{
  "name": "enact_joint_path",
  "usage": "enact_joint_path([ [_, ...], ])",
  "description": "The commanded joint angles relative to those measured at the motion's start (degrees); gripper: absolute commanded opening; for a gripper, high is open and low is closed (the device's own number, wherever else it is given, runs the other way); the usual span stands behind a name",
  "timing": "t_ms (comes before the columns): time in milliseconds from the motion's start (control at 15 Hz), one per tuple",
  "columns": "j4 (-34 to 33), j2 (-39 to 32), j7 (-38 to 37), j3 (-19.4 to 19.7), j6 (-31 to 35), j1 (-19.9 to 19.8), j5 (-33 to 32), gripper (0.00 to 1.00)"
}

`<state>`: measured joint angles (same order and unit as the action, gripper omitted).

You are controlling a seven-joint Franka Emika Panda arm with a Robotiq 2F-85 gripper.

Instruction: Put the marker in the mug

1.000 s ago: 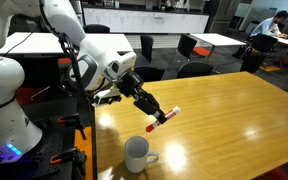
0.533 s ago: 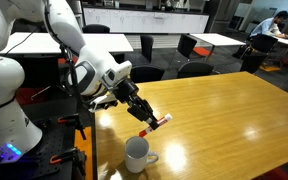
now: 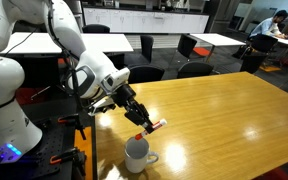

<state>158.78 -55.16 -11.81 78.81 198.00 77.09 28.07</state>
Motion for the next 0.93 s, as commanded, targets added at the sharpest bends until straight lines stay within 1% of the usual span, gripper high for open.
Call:
enact_joint_path([
  [0,0.5,-1.0,-2.6,-0.8,0.0,1.6,2.8,0.05],
  [133,0.6,-1.6,-4.1,-1.5,0.0,1.7,4.4,0.05],
  [400,0.1,-2.1,-6.6,-4.1,0.0,0.3,8.4,0.05],
  [867,-0.2,-2.9,-7.9,-8.3,0.0,-2.1,15.9,0.05],
])
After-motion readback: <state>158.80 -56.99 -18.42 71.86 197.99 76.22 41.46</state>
